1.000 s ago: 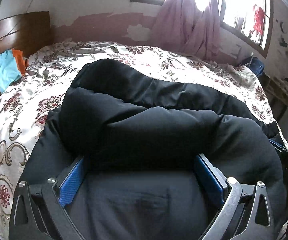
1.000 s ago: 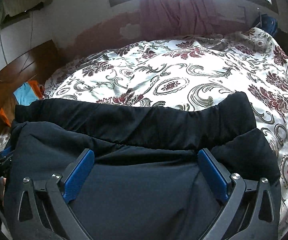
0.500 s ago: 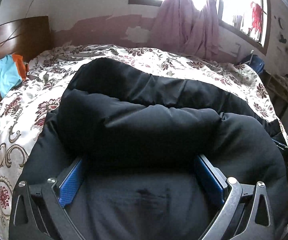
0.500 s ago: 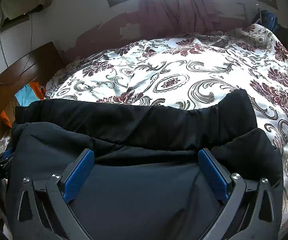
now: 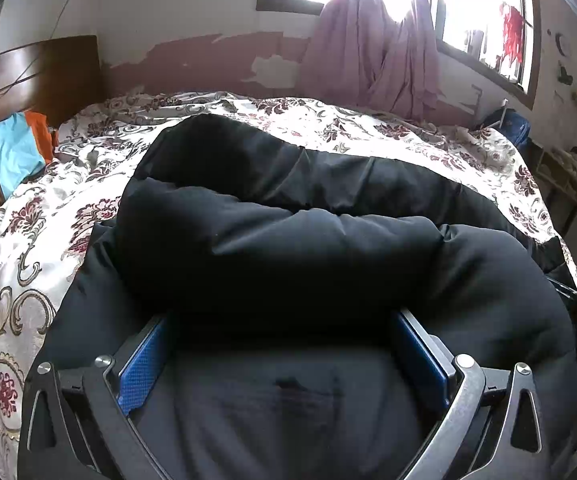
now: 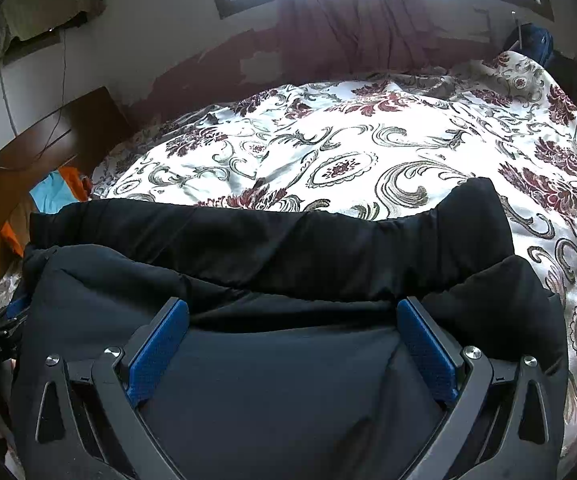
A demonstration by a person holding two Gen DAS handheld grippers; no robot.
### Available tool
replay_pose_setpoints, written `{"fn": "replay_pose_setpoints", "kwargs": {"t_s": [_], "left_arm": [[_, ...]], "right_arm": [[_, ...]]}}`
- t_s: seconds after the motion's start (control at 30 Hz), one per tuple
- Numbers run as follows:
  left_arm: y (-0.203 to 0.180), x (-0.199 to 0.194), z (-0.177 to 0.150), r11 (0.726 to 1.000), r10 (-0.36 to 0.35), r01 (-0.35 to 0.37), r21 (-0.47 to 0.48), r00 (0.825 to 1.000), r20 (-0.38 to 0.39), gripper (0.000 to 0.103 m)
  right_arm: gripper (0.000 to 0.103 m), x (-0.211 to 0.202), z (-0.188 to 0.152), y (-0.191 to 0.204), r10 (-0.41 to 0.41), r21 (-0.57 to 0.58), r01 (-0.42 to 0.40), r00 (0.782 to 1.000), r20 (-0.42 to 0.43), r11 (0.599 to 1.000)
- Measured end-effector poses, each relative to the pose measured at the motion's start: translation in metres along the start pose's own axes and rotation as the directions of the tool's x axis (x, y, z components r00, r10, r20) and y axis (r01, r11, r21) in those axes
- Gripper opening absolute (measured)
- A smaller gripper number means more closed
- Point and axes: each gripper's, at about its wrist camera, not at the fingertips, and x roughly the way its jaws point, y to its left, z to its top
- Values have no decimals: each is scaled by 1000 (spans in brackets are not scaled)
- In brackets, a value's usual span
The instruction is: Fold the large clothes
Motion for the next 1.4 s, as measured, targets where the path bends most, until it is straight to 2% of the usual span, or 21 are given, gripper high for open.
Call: {"fn": "replay_pose_setpoints", "kwargs": {"t_s": [0.13,0.27,0.4,0.53,0.67,0.8,0.9,0.97,1.03,1.17,1.3,1.4], "left_arm": [[2,-3,-3,1000,-3,3,2,1000,16,103],[12,-9,-10,999,-45,46,-9,997,64,103],[22,-15,-7,997,-74,75,-21,996,39,103],[30,-27,-6,999,-47,47,9,999,20,103],[44,-46,-9,1000,13,-14,25,999,37,103],[73,-58,-11,996,74,-72,-52,997,29,103],[110,-52,-11,981,85,-88,-171,996,-25,103],[130,-44,-16,968,44,-59,-243,997,-67,103],[143,-33,-20,949,-38,3,-314,994,-106,103],[161,-9,-25,905,-170,95,-416,974,-147,103],[159,9,-22,896,-223,126,-426,957,-186,103],[156,18,-18,899,-249,151,-411,948,-197,103]], "right_arm": [[102,-7,-4,0,-4,-4,4,999,37,1000],[101,-21,-10,2,-23,-8,24,997,78,1000],[101,-42,-17,-3,-28,2,28,994,108,1000],[101,-69,-28,-10,-83,-8,85,984,155,996],[101,-92,-32,-24,-125,-9,129,973,196,992],[101,-100,-28,-46,-160,-8,164,975,155,986],[101,-100,-29,-65,-158,-5,159,982,105,987],[101,-100,-31,-80,-144,17,143,986,86,990],[101,-94,-34,-92,-111,53,107,992,59,993],[101,-72,-40,-117,45,169,-42,999,-10,985],[102,-56,-46,-134,170,266,-162,985,-10,950],[102,-51,-50,-138,223,299,-218,975,17,929]]}}
